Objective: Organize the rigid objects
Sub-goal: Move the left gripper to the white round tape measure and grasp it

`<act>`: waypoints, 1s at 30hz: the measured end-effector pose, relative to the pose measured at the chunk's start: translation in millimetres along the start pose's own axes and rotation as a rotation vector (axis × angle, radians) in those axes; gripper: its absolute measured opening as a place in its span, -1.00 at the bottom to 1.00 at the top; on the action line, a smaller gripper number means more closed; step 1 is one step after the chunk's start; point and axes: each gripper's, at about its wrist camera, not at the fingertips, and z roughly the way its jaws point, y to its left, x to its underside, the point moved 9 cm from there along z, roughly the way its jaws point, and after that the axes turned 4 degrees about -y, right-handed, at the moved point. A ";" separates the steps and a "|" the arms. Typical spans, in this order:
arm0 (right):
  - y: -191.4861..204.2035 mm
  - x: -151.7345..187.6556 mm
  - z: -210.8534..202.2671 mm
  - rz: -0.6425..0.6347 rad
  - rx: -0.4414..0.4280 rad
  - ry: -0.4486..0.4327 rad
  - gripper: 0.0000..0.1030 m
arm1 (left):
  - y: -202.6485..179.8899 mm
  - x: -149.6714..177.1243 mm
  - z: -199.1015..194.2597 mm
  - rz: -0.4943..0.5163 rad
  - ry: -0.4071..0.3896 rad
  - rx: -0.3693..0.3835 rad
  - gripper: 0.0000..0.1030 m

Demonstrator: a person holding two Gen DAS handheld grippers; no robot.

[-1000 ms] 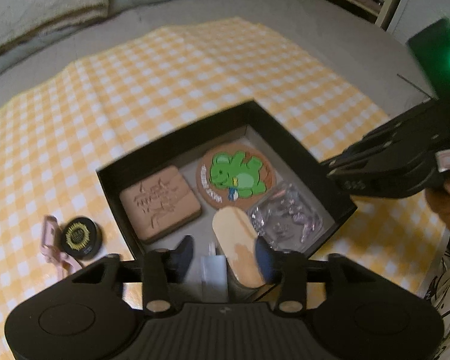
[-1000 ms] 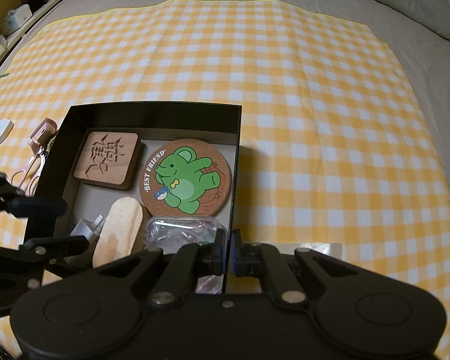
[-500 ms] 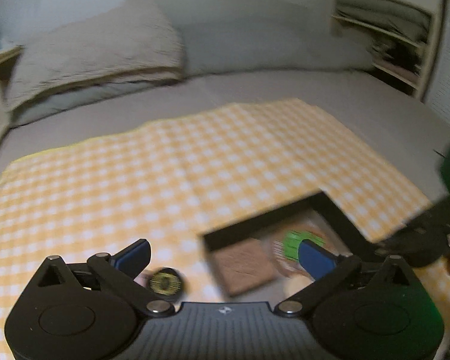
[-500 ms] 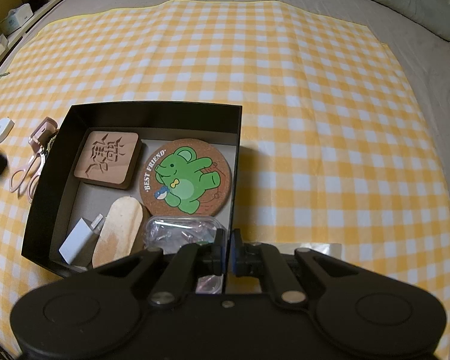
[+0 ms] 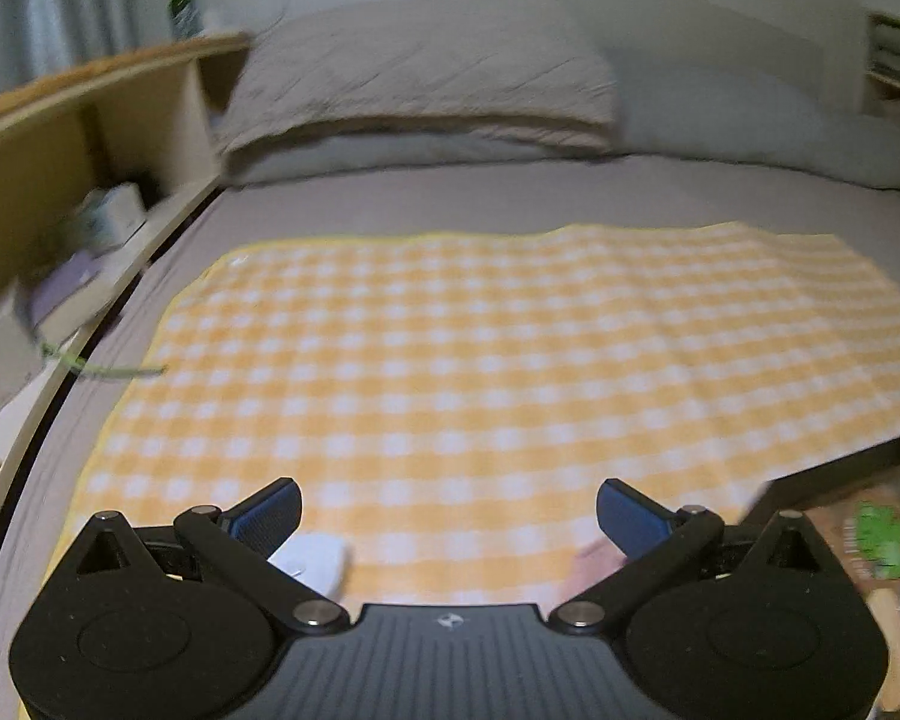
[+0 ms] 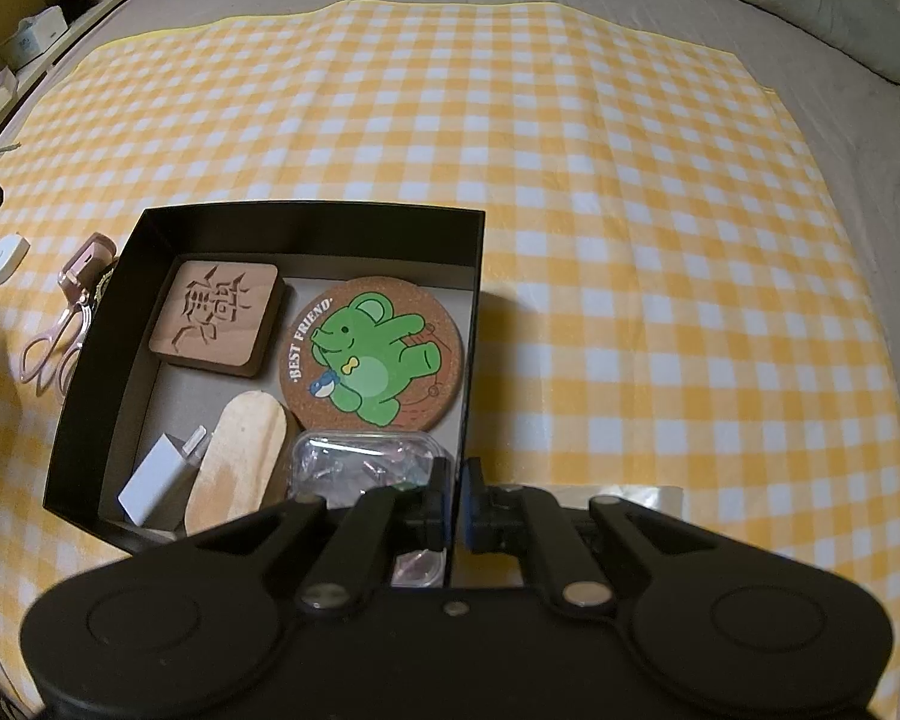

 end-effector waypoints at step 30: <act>-2.9 0.6 -4.1 0.004 -0.014 0.003 -0.92 | 71.7 46.7 77.4 -0.045 0.254 -0.134 0.07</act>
